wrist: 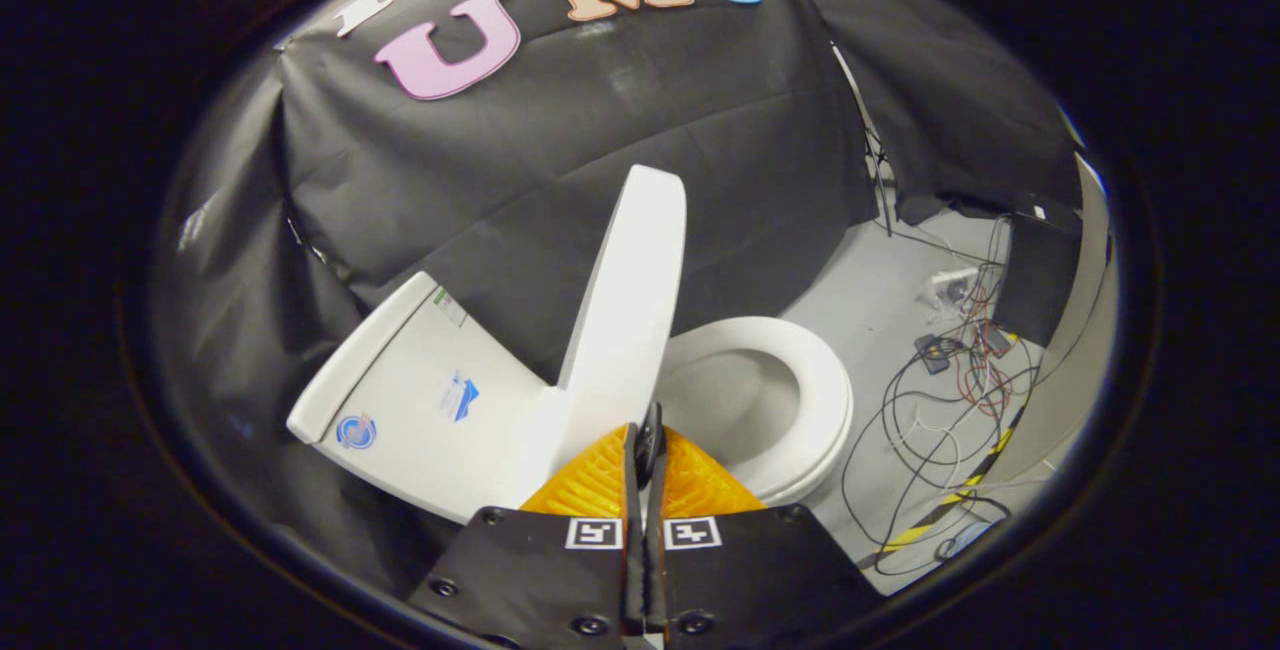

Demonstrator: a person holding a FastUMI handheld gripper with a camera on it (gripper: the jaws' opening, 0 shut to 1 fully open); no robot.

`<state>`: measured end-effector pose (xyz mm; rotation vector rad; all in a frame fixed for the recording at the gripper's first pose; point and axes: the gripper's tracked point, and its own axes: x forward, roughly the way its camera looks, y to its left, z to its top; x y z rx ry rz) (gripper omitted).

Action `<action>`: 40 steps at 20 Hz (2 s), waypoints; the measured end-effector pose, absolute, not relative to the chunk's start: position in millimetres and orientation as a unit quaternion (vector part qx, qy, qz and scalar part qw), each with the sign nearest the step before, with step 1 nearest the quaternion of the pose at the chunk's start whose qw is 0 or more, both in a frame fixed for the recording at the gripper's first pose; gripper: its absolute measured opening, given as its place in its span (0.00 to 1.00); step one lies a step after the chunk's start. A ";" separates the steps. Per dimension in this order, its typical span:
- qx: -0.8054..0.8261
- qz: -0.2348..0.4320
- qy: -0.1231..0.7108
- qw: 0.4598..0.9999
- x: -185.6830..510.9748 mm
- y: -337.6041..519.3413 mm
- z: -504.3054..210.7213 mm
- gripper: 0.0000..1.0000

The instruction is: Open the toilet lid.

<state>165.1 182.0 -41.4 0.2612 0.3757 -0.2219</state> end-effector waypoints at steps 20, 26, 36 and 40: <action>0.069 -0.081 0.156 0.982 180.7 237.6 -9.9 0.01; 0.058 -0.072 0.149 0.984 182.0 247.0 -6.7 0.01; 0.047 -0.065 0.134 0.988 186.5 265.4 -2.3 0.01; 0.025 -0.061 0.128 0.990 188.6 277.4 0.3 0.01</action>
